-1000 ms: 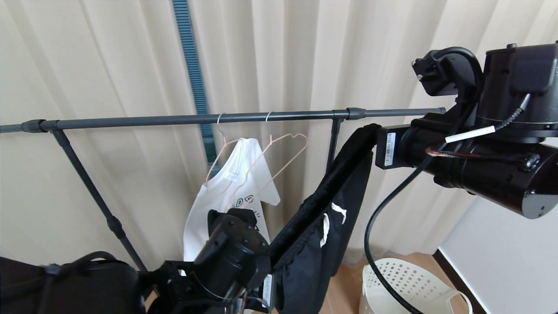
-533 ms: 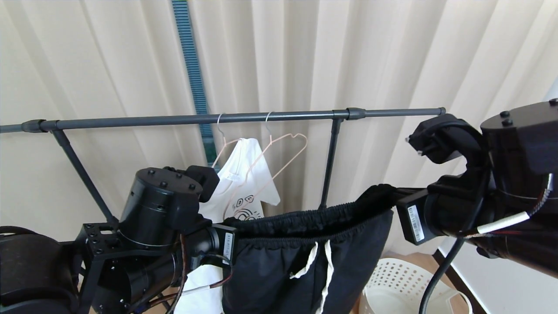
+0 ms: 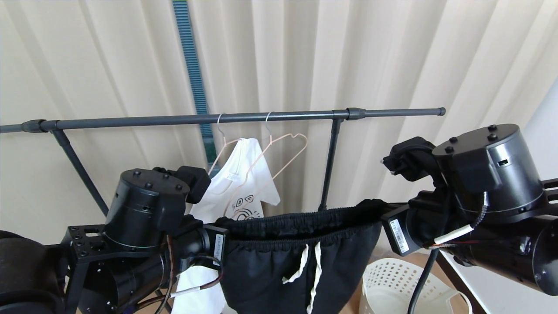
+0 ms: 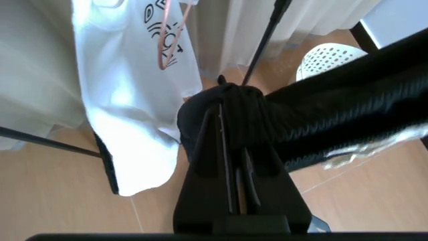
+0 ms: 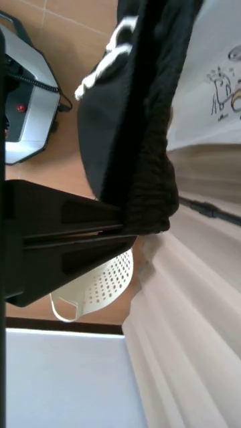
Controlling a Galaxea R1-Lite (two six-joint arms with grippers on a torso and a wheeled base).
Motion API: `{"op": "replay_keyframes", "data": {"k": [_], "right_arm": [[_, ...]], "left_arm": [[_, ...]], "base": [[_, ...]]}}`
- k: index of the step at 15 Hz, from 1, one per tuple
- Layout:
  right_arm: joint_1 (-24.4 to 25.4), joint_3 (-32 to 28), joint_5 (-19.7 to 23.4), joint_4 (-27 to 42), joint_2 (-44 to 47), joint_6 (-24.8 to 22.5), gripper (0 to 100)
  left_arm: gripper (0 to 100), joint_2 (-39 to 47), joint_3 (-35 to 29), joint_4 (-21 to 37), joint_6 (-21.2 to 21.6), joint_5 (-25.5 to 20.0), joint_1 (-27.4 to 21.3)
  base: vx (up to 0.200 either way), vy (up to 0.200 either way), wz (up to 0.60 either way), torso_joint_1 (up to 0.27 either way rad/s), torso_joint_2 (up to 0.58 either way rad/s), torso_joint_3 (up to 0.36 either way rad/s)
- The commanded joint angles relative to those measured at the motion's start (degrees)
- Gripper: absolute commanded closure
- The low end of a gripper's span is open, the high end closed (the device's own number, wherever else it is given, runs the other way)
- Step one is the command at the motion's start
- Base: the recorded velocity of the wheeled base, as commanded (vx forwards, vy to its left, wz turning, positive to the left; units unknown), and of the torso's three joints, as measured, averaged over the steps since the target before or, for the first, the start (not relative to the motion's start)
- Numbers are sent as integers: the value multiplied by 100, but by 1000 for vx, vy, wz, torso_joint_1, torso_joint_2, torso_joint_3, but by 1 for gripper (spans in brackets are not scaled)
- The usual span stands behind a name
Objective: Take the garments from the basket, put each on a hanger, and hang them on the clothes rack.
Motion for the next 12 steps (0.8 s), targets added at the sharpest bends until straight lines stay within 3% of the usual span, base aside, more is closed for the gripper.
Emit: {"op": "replay_keyframes", "data": {"k": [1,7,11,12], "right_arm": [[-346,15,-16,26,-119,-148,100],[-1374,23,45,0,-163,-535,100],[-1479,85,45,-9,-146,-614,100],[-1471,120,45,9,-181,-640,100]], "left_arm": [[100,-220,137,6,111,7,166],[100,-721,647,15,252,25,289],[100,-800,867,-3,234,16,210],[100,-800,735,-3,243,7,-98]], "base": [[0,0,0,0,0,0],[0,0,0,0,0,0],[0,0,0,0,0,0],[0,0,0,0,0,0]]}}
